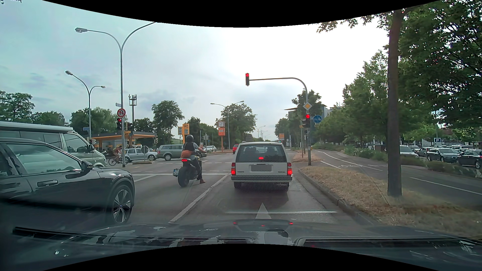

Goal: Follow the waypoints while adhering to traffic rules and regulations

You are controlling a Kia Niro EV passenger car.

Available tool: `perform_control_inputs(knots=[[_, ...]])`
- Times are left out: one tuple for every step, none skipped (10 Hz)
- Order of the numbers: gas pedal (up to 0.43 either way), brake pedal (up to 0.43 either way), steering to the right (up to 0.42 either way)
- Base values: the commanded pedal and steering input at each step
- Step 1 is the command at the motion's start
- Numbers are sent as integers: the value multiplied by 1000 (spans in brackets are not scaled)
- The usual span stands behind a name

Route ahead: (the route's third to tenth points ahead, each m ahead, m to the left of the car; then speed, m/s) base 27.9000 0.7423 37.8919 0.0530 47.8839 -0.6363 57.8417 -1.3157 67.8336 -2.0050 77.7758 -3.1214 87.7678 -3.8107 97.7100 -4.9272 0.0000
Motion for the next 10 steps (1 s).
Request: perform_control_inputs(knots=[[0, 0, 11], [0, 0, 11], [0, 0, 11], [0, 0, 11], [0, 0, 11], [0, 0, 11], [0, 0, 11], [0, 0, 11], [0, 0, 11], [0, 0, 11]])
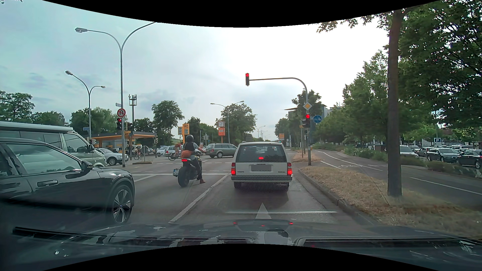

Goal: Follow the waypoints while adhering to traffic rules and regulations

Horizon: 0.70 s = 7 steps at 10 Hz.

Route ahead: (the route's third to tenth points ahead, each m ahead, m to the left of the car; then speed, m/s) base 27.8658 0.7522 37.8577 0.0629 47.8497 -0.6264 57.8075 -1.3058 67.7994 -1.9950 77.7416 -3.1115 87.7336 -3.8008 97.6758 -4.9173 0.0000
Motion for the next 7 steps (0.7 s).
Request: perform_control_inputs(knots=[[0, 0, 11], [0, 0, 11], [0, 0, 11], [0, 0, 11], [0, 0, 11], [0, 0, 11], [0, 0, 11]])
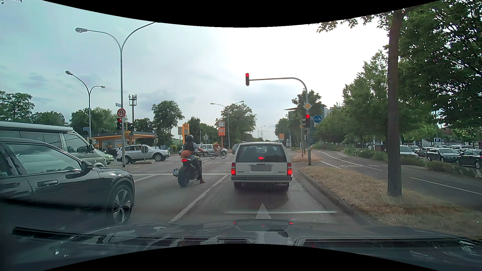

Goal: Follow the waypoints while adhering to traffic rules and regulations

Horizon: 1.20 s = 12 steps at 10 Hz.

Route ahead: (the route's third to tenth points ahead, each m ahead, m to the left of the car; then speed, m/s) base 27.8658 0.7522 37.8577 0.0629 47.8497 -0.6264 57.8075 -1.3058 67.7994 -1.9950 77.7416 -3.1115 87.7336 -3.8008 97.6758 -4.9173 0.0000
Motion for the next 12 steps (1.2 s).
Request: perform_control_inputs(knots=[[0, 0, 11], [0, 0, 11], [0, 0, 11], [0, 0, 11], [0, 0, 11], [0, 0, 11], [0, 0, 11], [0, 0, 11], [0, 0, 11], [0, 0, 11], [0, 0, 11], [0, 0, 11]])
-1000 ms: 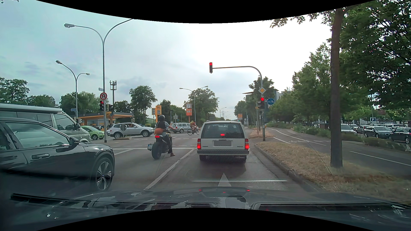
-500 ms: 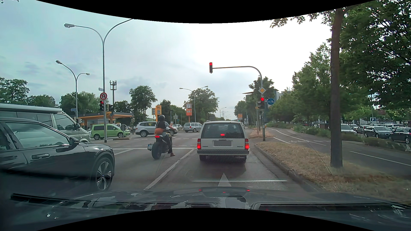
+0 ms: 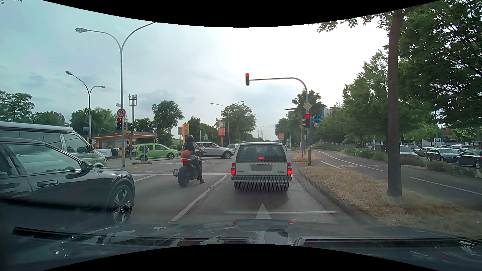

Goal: Follow the waypoints while adhering to traffic rules and regulations

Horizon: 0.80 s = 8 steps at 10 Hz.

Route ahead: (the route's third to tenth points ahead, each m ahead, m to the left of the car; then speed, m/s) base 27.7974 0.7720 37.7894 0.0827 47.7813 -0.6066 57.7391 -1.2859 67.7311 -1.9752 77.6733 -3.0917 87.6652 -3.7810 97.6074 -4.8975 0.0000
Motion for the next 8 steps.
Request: perform_control_inputs(knots=[[0, 0, 11], [0, 0, 11], [0, 0, 11], [0, 0, 11], [0, 0, 11], [0, 0, 11], [0, 0, 11], [0, 0, 11]])
